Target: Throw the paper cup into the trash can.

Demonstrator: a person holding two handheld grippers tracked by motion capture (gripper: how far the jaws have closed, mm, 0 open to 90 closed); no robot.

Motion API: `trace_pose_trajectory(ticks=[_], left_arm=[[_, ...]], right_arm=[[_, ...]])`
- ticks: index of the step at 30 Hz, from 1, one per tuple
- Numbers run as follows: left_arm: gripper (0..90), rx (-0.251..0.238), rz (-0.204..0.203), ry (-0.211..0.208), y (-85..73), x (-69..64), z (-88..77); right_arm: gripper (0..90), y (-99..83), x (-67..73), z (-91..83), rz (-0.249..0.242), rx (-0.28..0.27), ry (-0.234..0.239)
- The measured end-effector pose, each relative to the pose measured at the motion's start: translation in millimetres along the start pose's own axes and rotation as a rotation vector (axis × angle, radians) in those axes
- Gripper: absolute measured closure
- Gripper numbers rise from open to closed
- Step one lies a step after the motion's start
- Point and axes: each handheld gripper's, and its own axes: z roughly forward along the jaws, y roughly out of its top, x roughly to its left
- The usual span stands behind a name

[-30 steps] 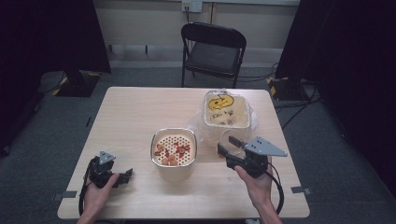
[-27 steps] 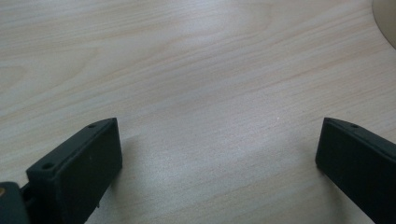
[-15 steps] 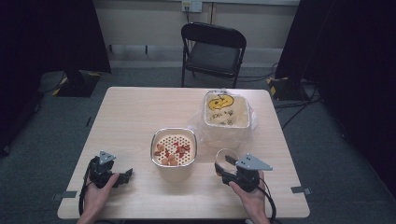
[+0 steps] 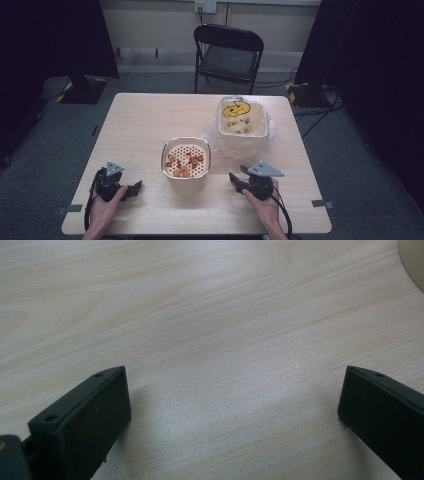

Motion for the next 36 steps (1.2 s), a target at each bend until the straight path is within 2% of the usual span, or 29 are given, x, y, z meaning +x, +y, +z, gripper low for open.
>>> trace_pose_trajectory(ticks=[5, 10, 13, 16, 21, 22, 23, 25, 28, 30, 32, 33, 36], left_arm=[[0.0, 0.0, 0.0, 0.0, 0.0, 0.0, 0.0], [0.0, 0.0, 0.0, 0.0, 0.0, 0.0, 0.0], [0.0, 0.0, 0.0, 0.0, 0.0, 0.0, 0.0], [0.0, 0.0, 0.0, 0.0, 0.0, 0.0, 0.0], [0.0, 0.0, 0.0, 0.0, 0.0, 0.0, 0.0], [0.0, 0.0, 0.0, 0.0, 0.0, 0.0, 0.0], [0.0, 0.0, 0.0, 0.0, 0.0, 0.0, 0.0], [0.0, 0.0, 0.0, 0.0, 0.0, 0.0, 0.0], [0.0, 0.0, 0.0, 0.0, 0.0, 0.0, 0.0], [0.0, 0.0, 0.0, 0.0, 0.0, 0.0, 0.0], [0.0, 0.0, 0.0, 0.0, 0.0, 0.0, 0.0], [0.0, 0.0, 0.0, 0.0, 0.0, 0.0, 0.0], [0.0, 0.0, 0.0, 0.0, 0.0, 0.0, 0.0]], right_arm=[[46.5, 22.4, 2.7, -12.9, 0.007, -0.045, 0.038], [45.9, 60.0, 1.2, -30.2, 0.005, -0.119, 0.055], [45.7, 86.8, -6.1, -33.2, 0.0, -0.151, 0.042], [45.2, 112.2, -17.4, -31.0, 0.018, -0.168, 0.048], [44.8, 143.4, -33.9, -20.5, 0.041, -0.194, 0.021], [43.9, 147.8, -36.2, -16.9, 0.046, -0.192, 0.025], [40.9, 151.6, -38.5, -12.0, 0.035, -0.18, 0.015], [40.3, 157.0, -43.7, -0.4, 0.033, -0.152, -0.005], [36.6, 159.2, -53.2, 17.0, 0.04, -0.113, -0.027], [25.3, 159.1, -59.6, 26.9, 0.06, -0.089, -0.034], [18.4, 160.5, -63.8, 34.2, 0.067, -0.06, -0.049], [16.4, 161.4, -65.1, 36.7, 0.063, -0.052, -0.063], [15.7, 162.2, -68.0, 37.7, 0.074, -0.065, -0.067]])
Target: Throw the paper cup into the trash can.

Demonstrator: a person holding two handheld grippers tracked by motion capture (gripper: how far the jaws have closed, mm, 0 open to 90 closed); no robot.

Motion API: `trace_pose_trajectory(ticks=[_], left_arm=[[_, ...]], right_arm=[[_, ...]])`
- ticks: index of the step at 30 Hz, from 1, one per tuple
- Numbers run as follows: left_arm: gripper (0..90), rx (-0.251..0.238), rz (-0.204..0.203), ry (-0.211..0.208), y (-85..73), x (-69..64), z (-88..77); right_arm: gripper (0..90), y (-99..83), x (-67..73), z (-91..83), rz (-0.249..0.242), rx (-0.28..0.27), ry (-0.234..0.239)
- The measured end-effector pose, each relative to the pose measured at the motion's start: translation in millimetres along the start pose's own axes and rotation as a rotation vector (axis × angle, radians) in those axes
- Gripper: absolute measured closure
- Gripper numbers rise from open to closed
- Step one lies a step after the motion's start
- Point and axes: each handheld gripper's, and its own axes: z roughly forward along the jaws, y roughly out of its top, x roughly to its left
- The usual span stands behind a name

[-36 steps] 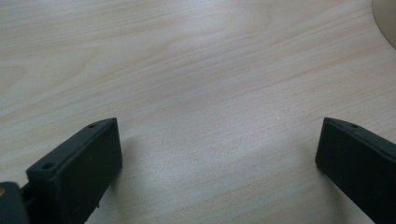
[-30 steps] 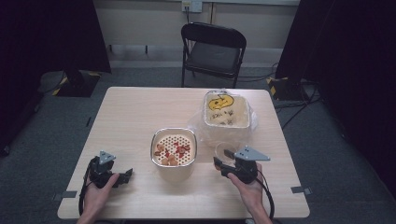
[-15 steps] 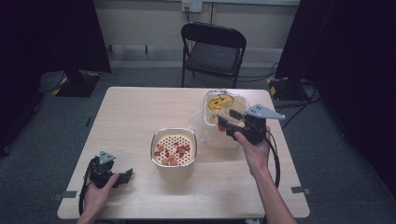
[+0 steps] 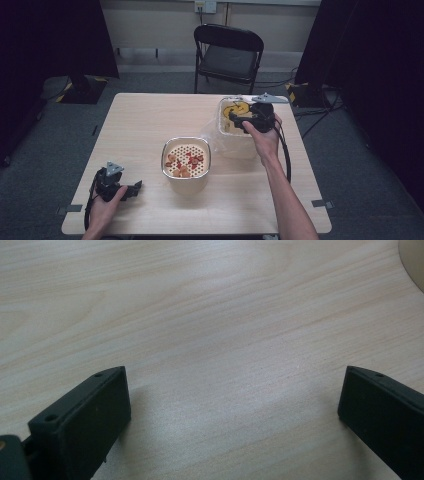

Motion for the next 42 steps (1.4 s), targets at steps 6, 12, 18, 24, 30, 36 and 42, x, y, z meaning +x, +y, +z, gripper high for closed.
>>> trace_pose_trajectory(ticks=[6, 12, 18, 24, 30, 36, 42], left_arm=[[0.0, 0.0, 0.0, 0.0, 0.0, 0.0, 0.0], [0.0, 0.0, 0.0, 0.0, 0.0, 0.0, 0.0], [0.0, 0.0, 0.0, 0.0, 0.0, 0.0, 0.0], [0.0, 0.0, 0.0, 0.0, 0.0, 0.0, 0.0], [0.0, 0.0, 0.001, 0.001, 0.0, 0.0, 0.0], [0.0, -0.001, 0.0, 0.001, 0.0, -0.1, 0.0], [0.0, 0.0, 0.0, 0.001, 0.0, 0.0, 0.0]], right_arm=[[16.1, -2.8, 3.4, -18.7, 0.009, -0.015, 0.017], [16.9, -20.4, 17.2, -53.6, -0.02, -0.039, 0.021], [14.9, -57.8, 17.5, -86.7, 0.002, -0.053, -0.013], [14.8, -104.9, 16.2, -102.0, 0.041, 0.019, -0.024], [14.9, -163.0, 8.3, -98.2, 0.051, 0.132, -0.063], [15.0, -197.7, 4.7, -88.2, -0.012, 0.255, -0.109], [14.1, -211.5, -1.6, -82.1, 0.021, 0.293, -0.126]])
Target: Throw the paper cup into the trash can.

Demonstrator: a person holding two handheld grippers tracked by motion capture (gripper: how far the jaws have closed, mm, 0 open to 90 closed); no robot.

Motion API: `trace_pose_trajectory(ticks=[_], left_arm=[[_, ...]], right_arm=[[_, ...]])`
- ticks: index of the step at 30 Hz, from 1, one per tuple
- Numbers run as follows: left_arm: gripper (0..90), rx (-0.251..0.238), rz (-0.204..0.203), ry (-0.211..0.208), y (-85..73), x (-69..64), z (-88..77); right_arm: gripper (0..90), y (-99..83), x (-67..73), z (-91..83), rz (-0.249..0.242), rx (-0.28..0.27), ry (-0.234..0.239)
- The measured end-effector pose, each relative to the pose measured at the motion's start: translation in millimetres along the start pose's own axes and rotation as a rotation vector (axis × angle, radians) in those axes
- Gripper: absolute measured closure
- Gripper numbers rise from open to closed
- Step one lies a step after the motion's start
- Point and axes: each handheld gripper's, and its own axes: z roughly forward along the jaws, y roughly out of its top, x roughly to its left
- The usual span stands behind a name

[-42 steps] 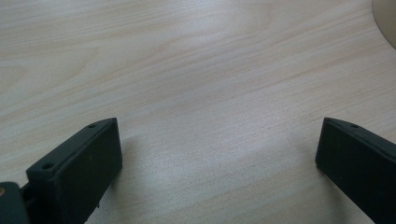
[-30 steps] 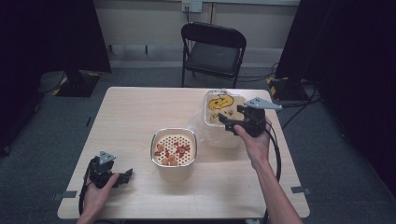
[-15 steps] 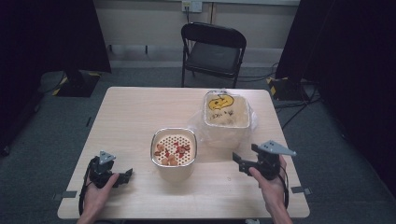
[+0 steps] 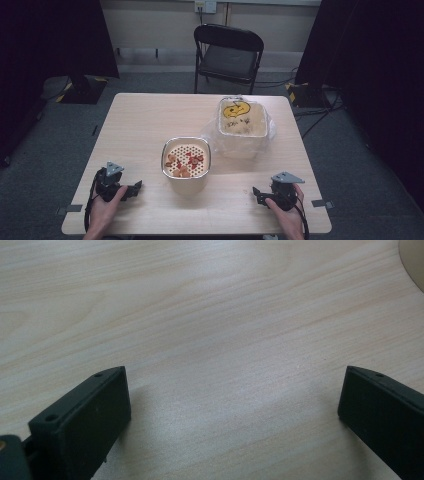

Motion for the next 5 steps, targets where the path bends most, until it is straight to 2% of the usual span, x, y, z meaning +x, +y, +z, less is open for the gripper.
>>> trace_pose_trajectory(ticks=[5], left_arm=[[0.0, 0.0, 0.0, 0.001, 0.0, 0.0, -0.1]], right_arm=[[13.6, -1.5, 4.6, 0.8, -0.03, 0.012, -0.043]])
